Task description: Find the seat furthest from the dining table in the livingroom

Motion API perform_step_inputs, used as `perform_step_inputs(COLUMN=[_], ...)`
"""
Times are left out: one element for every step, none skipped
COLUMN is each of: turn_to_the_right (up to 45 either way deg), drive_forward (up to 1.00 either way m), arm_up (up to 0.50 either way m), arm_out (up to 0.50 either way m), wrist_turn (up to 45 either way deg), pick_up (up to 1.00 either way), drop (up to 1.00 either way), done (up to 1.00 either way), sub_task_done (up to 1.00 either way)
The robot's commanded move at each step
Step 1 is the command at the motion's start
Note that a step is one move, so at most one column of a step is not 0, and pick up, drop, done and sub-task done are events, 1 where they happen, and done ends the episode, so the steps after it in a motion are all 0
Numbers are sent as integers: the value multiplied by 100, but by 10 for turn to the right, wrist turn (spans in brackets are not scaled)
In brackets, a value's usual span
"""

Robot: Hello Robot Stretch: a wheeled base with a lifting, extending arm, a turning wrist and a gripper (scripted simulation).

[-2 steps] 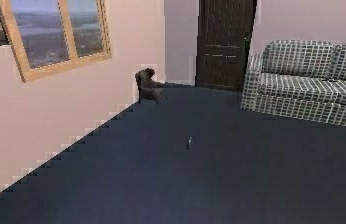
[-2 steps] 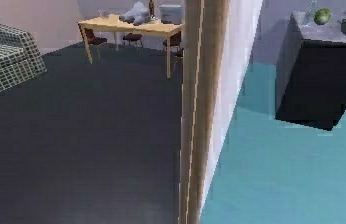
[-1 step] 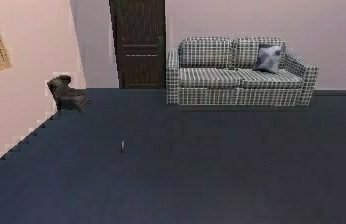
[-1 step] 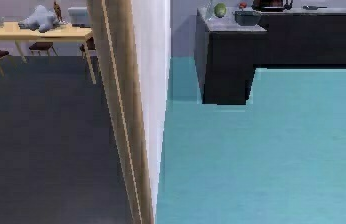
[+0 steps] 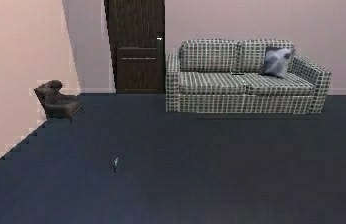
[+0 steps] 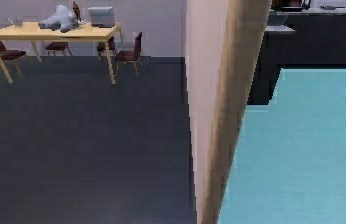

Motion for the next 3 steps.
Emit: perform_step_inputs(turn_to_the_right=[450,360,0], drive_forward=[0,0,100], arm_up=[0,0,0], arm_out=[0,0,0], wrist_turn=[0,0,0], pick_up=[0,0,0], drop=[0,0,0], done=[0,0,0], sub_task_done=[0,0,0])
